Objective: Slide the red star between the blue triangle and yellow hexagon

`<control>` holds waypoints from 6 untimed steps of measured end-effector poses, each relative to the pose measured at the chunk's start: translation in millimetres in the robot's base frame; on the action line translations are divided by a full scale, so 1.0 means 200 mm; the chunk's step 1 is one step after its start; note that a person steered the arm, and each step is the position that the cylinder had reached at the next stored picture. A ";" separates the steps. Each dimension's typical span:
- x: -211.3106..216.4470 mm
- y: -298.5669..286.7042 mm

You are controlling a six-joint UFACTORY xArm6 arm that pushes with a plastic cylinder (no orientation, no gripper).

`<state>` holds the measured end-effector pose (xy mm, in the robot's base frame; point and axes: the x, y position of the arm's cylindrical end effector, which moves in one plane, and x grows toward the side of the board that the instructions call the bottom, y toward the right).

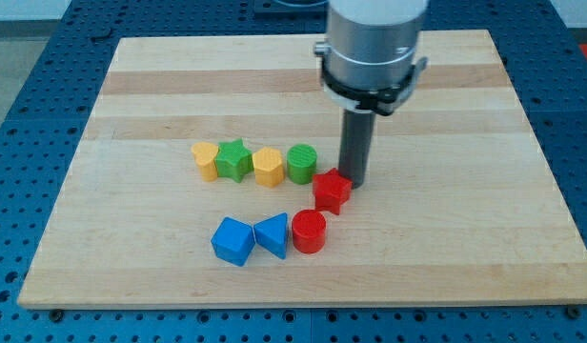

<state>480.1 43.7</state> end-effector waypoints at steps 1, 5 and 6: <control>0.04 0.06; 0.12 -0.15; 0.12 -0.25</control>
